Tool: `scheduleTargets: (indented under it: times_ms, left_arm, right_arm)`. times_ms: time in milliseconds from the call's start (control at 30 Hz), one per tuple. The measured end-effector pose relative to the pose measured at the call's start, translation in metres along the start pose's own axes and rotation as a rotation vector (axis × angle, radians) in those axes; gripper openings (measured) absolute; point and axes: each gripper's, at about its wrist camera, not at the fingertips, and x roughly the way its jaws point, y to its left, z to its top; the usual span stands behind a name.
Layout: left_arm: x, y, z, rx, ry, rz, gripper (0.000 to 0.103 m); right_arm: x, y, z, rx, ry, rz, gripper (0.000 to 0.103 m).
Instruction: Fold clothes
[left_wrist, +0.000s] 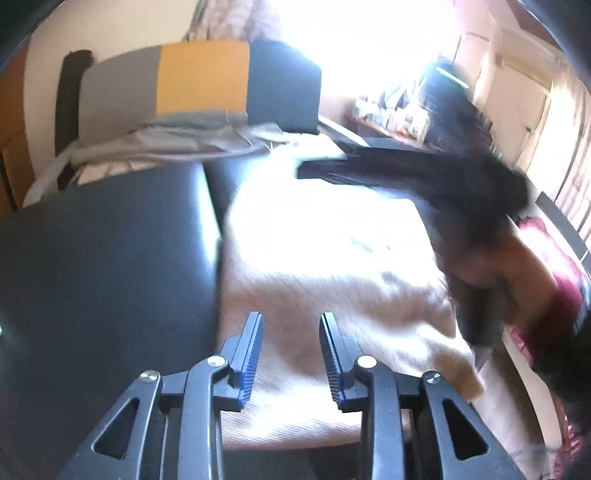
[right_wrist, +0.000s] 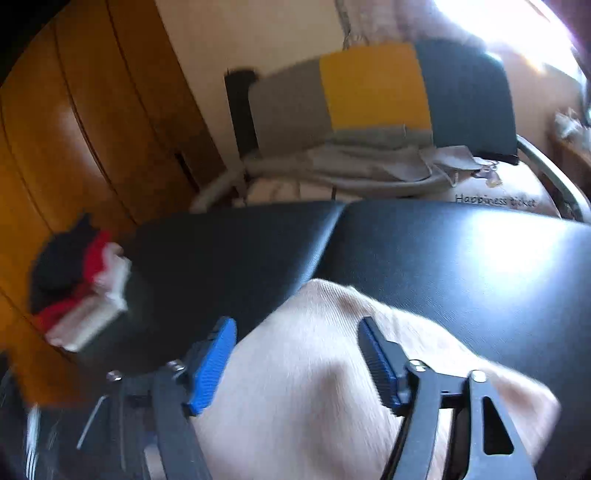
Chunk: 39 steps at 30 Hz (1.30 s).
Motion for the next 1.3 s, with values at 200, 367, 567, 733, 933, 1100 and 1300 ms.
scheduleTargets:
  times_ms: [200,367,567,733,933,1100,1300]
  left_arm:
    - [0.012,0.026,0.043,-0.094,0.038,-0.11,0.041]
    - [0.041,0.076,0.063,-0.282,0.084,-0.293,0.049]
    - [0.078,0.103,0.062,-0.334,0.152,-0.375,0.051]
    - [0.1,0.103,0.064,-0.294,0.182,-0.434,0.052]
    - [0.136,0.097,0.068,-0.268,0.25,-0.555,0.057]
    - [0.159,0.085,0.072,-0.245,0.29,-0.624,0.067]
    - [0.148,0.07,0.06,-0.245,0.265,-0.588,0.05]
  right_arm:
    - [-0.089,-0.051,-0.065,0.274,0.004,0.087,0.094]
    - [-0.123,-0.093,-0.127,0.55,0.021,0.128,0.096]
    - [-0.108,-0.098,-0.15,0.64,0.054,0.172,0.098]
    - [-0.077,-0.097,-0.145,0.673,0.067,0.177,0.101]
    - [-0.059,-0.102,-0.128,0.709,0.065,0.174,0.103]
    - [-0.042,-0.095,-0.11,0.623,0.119,0.144,0.103]
    - [-0.037,-0.073,-0.104,0.397,0.164,0.055,0.074]
